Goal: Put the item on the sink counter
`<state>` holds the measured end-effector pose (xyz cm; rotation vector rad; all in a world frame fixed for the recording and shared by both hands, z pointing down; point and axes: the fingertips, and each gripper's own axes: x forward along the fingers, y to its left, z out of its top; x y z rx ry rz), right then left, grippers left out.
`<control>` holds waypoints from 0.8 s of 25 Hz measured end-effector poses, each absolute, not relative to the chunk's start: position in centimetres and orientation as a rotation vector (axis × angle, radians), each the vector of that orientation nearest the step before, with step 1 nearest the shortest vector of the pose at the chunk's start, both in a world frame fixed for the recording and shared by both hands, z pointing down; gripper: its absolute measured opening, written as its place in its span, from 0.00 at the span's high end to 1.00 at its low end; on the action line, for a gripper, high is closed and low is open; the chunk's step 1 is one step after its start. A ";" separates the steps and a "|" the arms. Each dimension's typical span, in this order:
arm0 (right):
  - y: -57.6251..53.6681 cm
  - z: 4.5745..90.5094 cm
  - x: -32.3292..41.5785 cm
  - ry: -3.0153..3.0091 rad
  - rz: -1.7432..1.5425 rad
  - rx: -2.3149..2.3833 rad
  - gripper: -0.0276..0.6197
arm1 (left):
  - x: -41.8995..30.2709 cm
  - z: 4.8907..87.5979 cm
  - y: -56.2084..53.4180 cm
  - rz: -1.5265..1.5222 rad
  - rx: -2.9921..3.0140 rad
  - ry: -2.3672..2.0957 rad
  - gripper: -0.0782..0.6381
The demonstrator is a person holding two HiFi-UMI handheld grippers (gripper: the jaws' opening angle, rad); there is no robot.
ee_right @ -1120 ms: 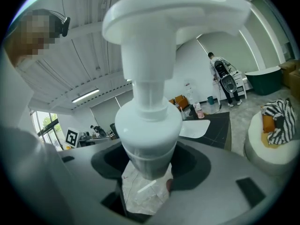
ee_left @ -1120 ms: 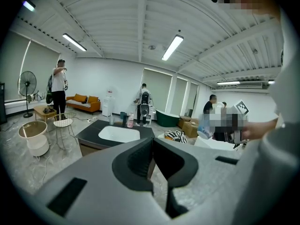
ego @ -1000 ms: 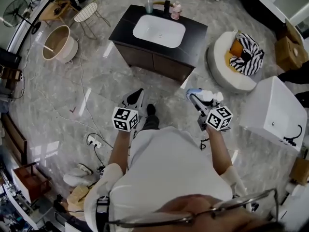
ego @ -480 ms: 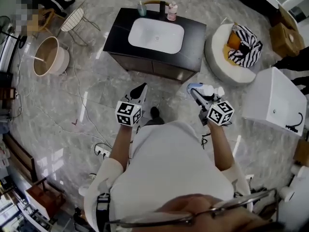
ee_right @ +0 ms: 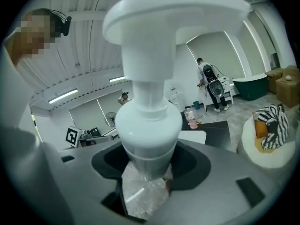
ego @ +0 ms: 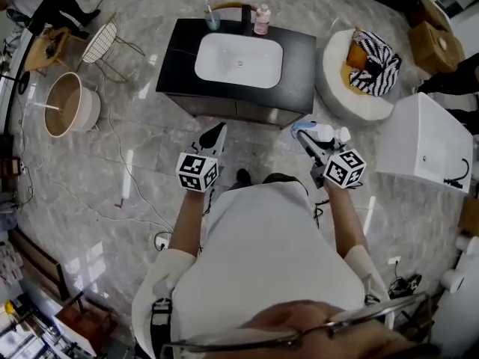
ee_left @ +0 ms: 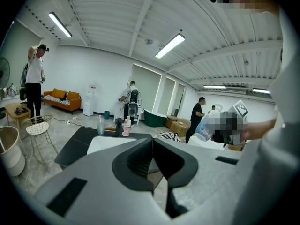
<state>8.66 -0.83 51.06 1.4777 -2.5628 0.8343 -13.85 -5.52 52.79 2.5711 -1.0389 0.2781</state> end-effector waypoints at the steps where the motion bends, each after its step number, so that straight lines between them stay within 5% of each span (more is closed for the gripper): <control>1: -1.2 51.1 8.7 -2.557 0.836 1.484 0.56 | -13.8 52.9 -5.8 0.274 2.569 -1.033 0.88; 20: -11.3 54.0 12.2 -2.488 0.784 1.439 0.56 | -10.8 54.6 -13.5 0.304 2.492 -1.089 0.88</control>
